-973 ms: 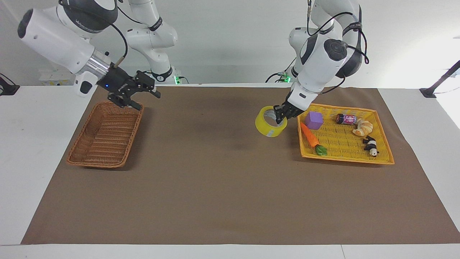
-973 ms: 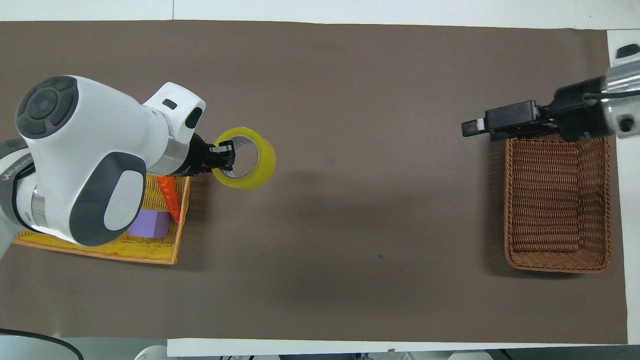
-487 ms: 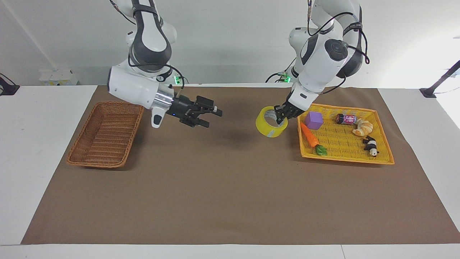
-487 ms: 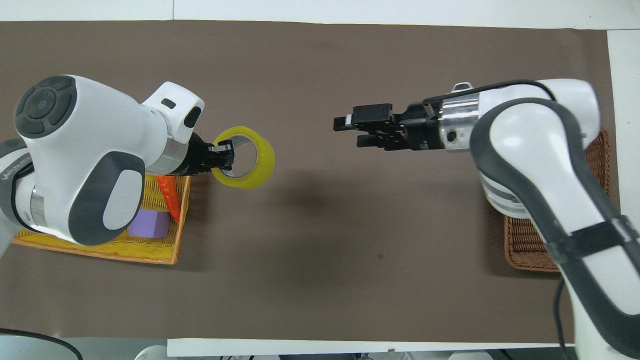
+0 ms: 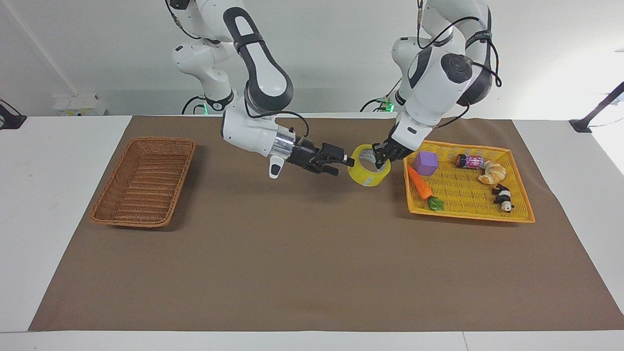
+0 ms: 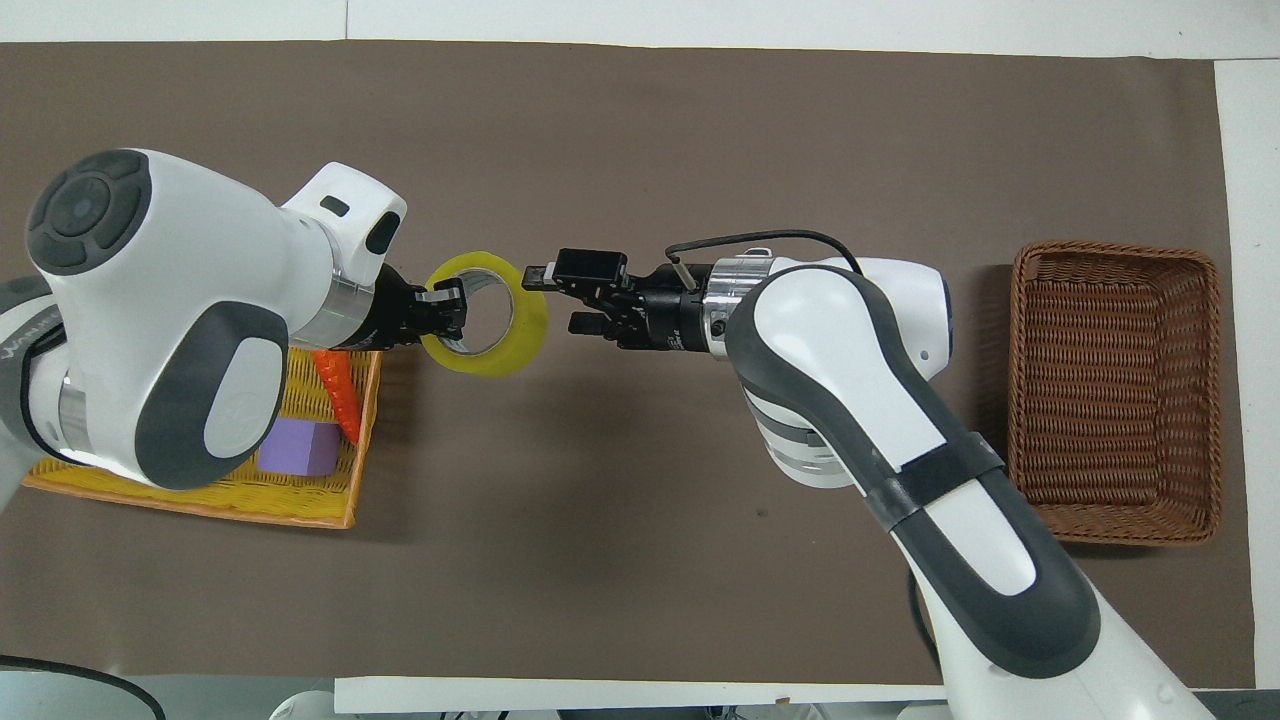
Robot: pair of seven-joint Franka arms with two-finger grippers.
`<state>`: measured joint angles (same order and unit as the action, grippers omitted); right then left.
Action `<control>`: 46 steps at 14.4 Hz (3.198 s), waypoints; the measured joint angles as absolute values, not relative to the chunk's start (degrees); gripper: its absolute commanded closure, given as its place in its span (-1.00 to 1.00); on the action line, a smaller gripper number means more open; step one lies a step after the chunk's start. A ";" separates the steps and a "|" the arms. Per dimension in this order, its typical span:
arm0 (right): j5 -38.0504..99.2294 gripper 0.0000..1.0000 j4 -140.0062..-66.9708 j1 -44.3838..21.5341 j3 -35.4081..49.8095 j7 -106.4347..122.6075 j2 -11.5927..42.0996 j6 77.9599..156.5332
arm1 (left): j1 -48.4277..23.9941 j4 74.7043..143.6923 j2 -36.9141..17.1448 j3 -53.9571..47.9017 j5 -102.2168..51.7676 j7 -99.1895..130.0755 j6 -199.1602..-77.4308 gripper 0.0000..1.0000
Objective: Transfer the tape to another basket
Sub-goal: 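Reach the right gripper toward the tape held by the left gripper, then close the right gripper on the tape rim beside the left gripper, then carry the tape with the right gripper while the left gripper withdraws, then lower the tape into the wicker basket and open the right gripper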
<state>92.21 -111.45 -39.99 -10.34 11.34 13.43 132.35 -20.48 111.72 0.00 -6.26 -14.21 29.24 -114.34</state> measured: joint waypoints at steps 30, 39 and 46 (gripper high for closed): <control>76.61 1.00 -112.11 -35.15 -11.04 15.75 12.47 126.45 | -5.04 98.48 1.14 -4.95 -8.45 18.10 -97.03 -0.98; 49.63 1.00 -112.07 8.10 -12.10 28.70 7.07 89.86 | 3.67 98.63 1.14 -5.09 -5.74 3.30 -93.33 -1.00; 39.35 1.00 -108.61 28.78 -12.15 47.06 12.37 80.47 | 3.97 98.55 1.65 -5.80 -0.70 3.15 -92.23 -1.00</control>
